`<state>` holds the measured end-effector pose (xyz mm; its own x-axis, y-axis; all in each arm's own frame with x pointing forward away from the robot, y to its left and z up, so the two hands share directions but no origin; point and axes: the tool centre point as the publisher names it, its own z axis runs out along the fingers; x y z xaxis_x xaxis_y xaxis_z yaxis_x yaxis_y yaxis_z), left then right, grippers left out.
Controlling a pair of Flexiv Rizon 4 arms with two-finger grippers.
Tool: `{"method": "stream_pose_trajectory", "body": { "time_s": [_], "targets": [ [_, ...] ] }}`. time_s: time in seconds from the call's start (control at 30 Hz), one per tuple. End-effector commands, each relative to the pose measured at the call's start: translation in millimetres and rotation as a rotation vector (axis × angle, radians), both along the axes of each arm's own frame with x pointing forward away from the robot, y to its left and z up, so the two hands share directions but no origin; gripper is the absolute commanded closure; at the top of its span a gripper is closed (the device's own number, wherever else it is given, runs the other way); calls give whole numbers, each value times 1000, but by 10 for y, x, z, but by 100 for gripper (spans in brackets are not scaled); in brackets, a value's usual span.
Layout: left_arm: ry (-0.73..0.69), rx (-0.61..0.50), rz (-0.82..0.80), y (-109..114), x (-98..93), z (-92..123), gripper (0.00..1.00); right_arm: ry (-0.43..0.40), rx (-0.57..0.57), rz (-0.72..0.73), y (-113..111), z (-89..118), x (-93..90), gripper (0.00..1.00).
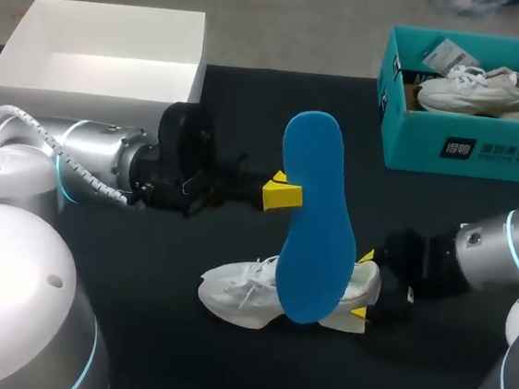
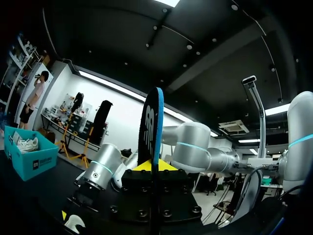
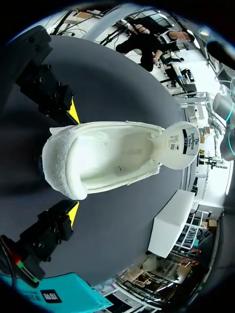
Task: Take the shoe out of the shoebox, open the shoe tongue, remove and reinsert the insole, then place the shoe into the shoebox
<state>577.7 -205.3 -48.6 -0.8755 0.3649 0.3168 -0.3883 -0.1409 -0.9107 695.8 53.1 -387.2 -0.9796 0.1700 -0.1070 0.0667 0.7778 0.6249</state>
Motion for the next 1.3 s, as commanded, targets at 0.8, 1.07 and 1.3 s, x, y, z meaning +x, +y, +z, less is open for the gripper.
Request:
{"method": "stream_pose_trajectory", "body": {
  "time_s": [0.8, 1.07, 1.3],
  "targets": [
    [0, -1, 1, -10, -6, -6, 100, 42, -796, -108, -118, 711, -120, 0],
    [0, -1, 1, -10, -6, -6, 100, 104, -753, -86, -149, 761, -154, 0],
    [0, -1, 1, -10, -6, -6, 100, 125, -725, -66, -187, 759, -153, 0]
  ]
}}
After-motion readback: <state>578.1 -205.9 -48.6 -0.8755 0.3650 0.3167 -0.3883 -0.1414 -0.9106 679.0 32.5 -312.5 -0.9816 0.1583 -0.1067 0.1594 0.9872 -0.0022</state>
